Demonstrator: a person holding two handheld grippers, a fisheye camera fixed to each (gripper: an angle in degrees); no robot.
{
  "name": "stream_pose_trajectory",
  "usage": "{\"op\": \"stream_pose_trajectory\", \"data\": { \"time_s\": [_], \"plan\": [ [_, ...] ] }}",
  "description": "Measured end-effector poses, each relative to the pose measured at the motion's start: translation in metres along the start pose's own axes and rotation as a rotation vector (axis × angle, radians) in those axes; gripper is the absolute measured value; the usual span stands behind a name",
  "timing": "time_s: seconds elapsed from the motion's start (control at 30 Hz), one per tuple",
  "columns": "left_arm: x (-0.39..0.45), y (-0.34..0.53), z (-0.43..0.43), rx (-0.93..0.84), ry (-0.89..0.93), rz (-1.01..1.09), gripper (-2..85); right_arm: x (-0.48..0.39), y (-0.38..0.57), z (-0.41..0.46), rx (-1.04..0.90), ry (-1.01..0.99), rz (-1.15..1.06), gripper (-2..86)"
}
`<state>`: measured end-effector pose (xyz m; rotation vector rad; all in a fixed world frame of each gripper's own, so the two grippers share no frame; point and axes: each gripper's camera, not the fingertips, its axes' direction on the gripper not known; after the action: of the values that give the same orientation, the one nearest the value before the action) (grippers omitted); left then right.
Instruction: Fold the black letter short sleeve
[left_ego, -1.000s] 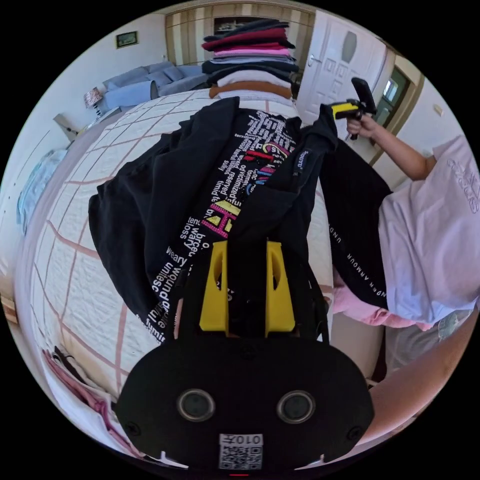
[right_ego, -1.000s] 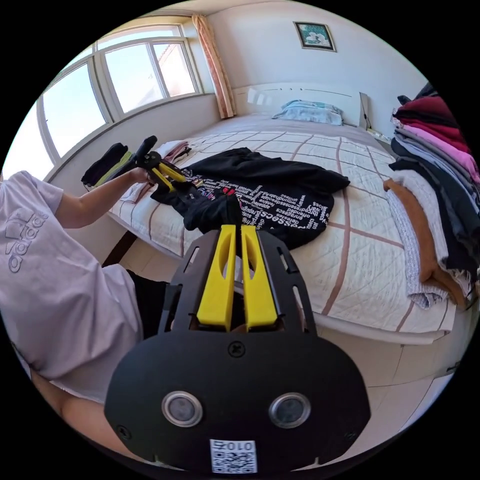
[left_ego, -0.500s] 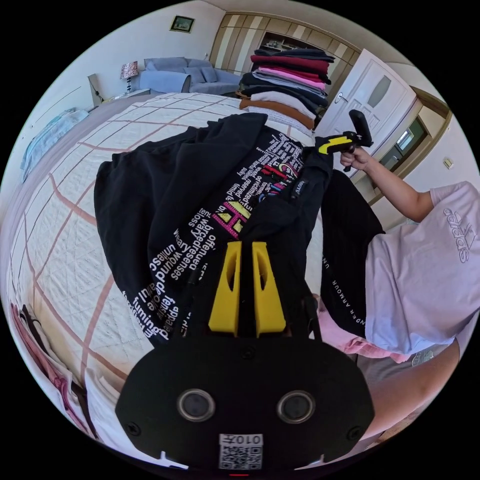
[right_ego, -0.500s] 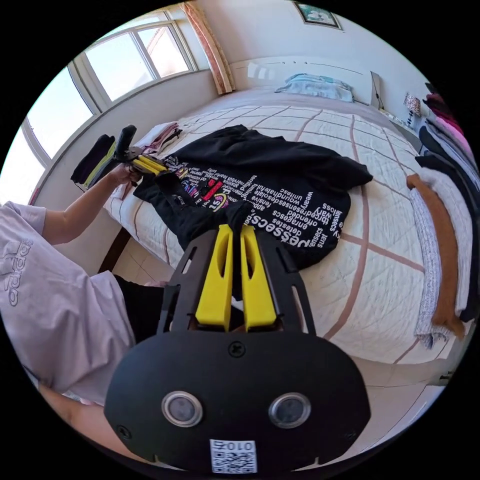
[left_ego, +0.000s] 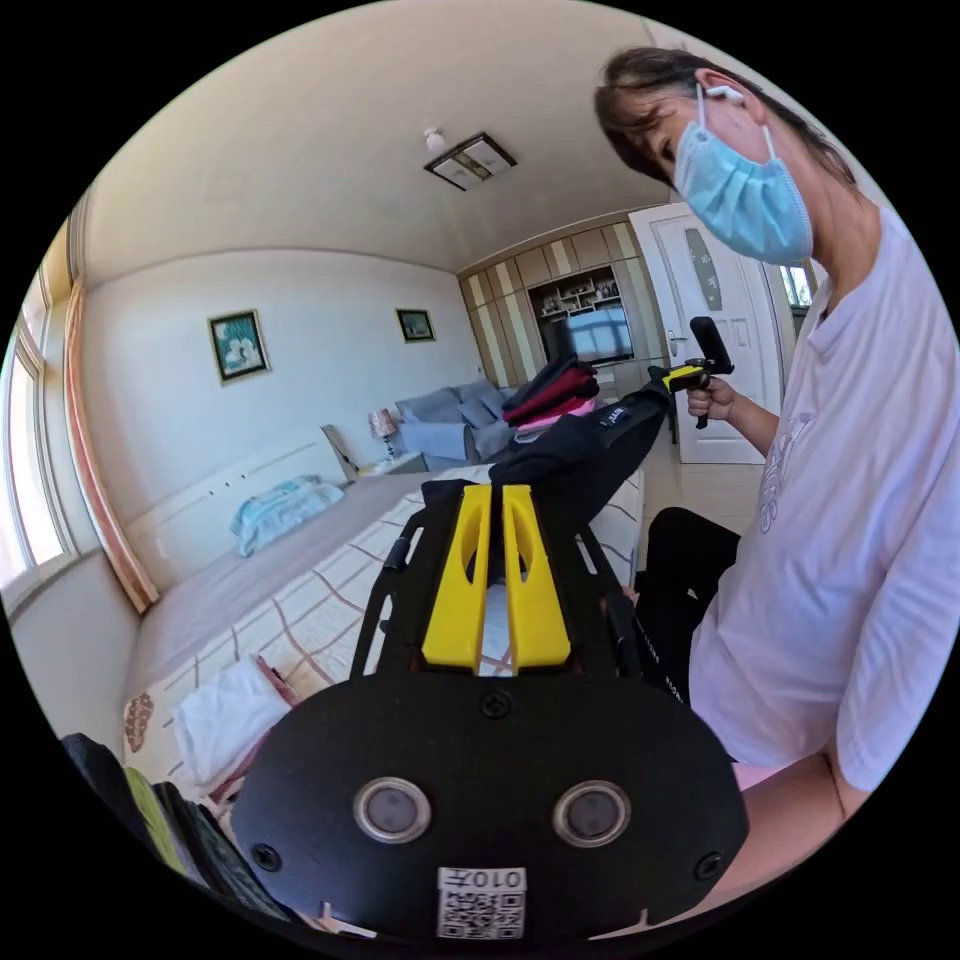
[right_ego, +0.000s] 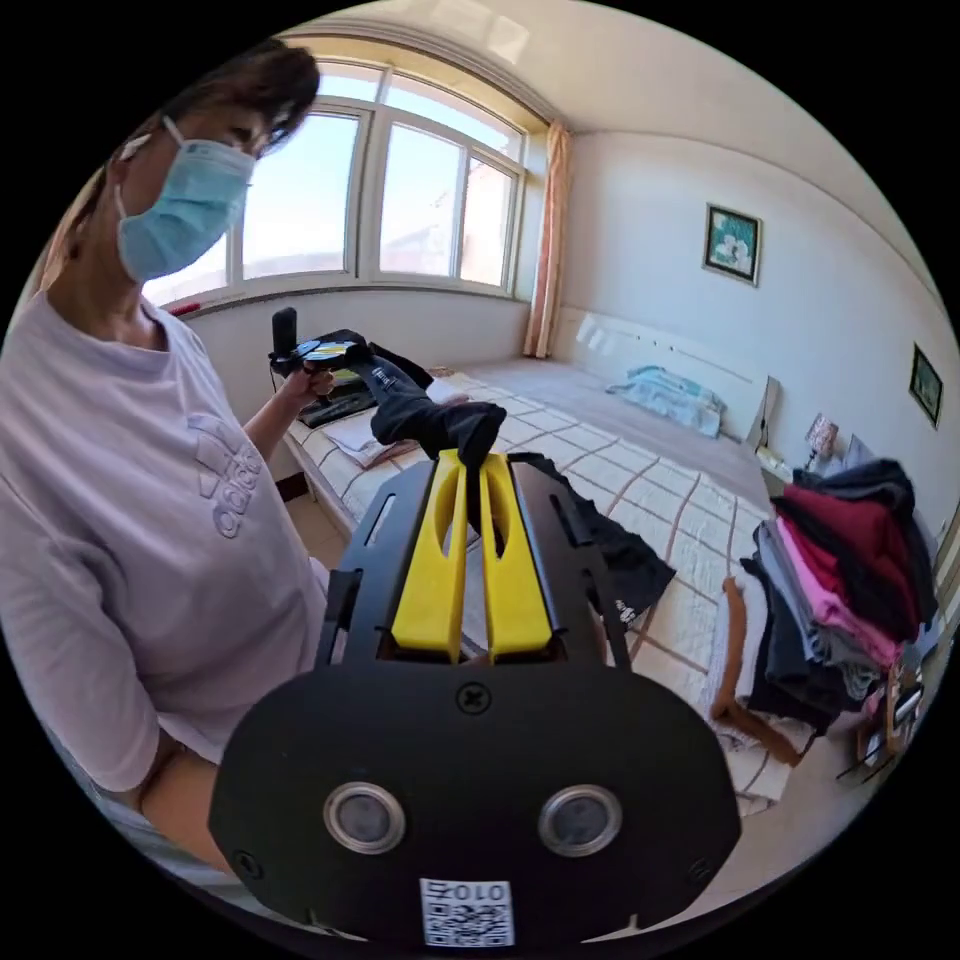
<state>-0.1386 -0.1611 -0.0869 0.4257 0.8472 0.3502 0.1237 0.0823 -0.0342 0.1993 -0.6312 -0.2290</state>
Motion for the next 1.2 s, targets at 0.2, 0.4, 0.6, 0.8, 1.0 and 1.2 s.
{"op": "stream_pose_trajectory", "data": {
  "time_s": [0.2, 0.4, 0.6, 0.8, 1.0, 1.2],
  "plan": [
    [0.042, -0.076, -0.132, 0.248, -0.131, 0.237, -0.1, -0.051, -0.072, -0.096, 0.136, 0.233, -0.212, 1.3],
    [-0.033, -0.101, -0.087, 0.17, -0.067, 0.08, -0.1, -0.012, -0.119, -0.068, 0.137, 0.289, -0.159, 2.0],
    [-0.208, -0.064, 0.12, -0.084, 0.217, -0.369, -0.1, 0.182, -0.139, 0.11, -0.2, 0.127, 0.256, 1.7],
    [-0.254, -0.178, 0.103, 0.049, -0.016, -0.205, -0.1, 0.202, -0.239, 0.045, 0.161, 0.32, 0.122, 1.5],
    [-0.224, -0.174, 0.113, -0.059, -0.029, -0.033, -0.1, 0.202, -0.219, 0.081, 0.025, 0.301, 0.038, 1.4],
    [-0.155, -0.018, 0.215, -0.375, 0.158, -0.048, -0.1, 0.194, -0.062, 0.214, -0.263, 0.122, 0.153, 1.2]
  ]
}}
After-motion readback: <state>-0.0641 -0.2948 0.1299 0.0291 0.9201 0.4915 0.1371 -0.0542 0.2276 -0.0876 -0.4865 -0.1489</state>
